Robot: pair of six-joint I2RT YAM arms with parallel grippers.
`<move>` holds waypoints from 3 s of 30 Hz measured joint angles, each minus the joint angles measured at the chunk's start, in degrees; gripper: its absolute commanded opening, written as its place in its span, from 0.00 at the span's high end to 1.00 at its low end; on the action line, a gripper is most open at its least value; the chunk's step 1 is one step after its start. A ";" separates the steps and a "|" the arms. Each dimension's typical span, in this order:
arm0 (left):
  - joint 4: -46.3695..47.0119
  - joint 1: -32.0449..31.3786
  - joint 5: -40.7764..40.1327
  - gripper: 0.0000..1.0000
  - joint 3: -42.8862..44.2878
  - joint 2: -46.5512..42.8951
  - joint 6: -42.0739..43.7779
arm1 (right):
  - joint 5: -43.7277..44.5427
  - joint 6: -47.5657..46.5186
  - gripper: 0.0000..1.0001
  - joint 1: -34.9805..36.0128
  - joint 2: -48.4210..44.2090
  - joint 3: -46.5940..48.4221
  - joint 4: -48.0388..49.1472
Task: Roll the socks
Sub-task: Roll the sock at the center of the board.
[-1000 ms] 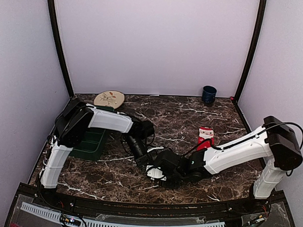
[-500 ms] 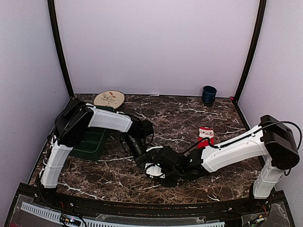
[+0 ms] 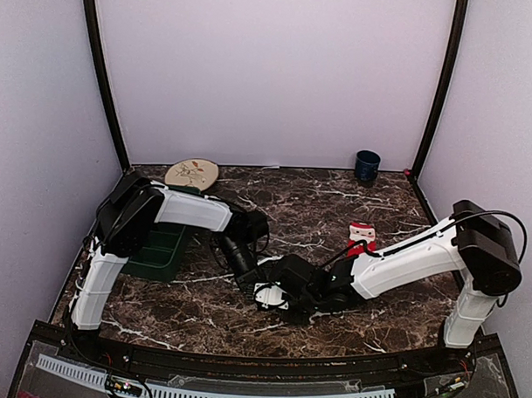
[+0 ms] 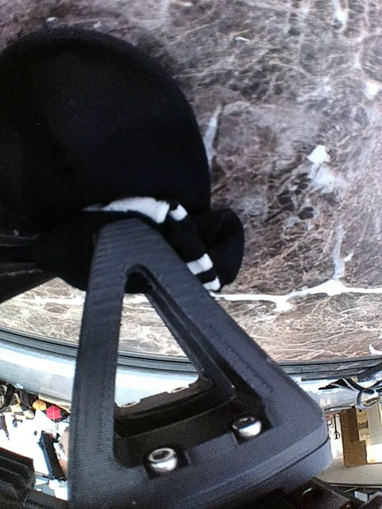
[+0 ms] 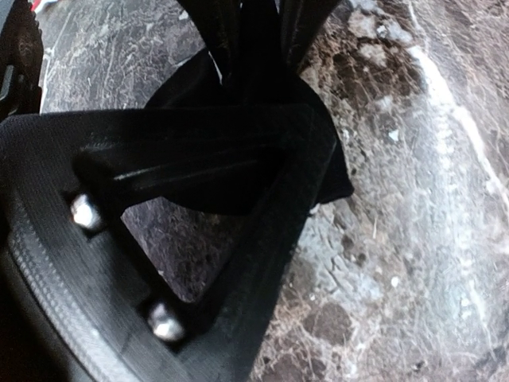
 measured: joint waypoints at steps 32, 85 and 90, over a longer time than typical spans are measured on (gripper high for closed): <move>1.38 2.29 -2.56 0.65 -0.44 -1.68 -5.84 | -5.99 4.68 0.97 -2.34 0.02 1.14 -1.27; 46.18 -5.46 -50.80 0.65 -42.29 -36.11 -14.29 | -47.43 15.52 0.97 -19.50 12.28 18.60 -22.60; 49.22 -9.35 -52.28 0.65 -44.09 -39.17 -11.65 | -53.02 17.20 0.97 -21.66 14.03 19.26 -23.17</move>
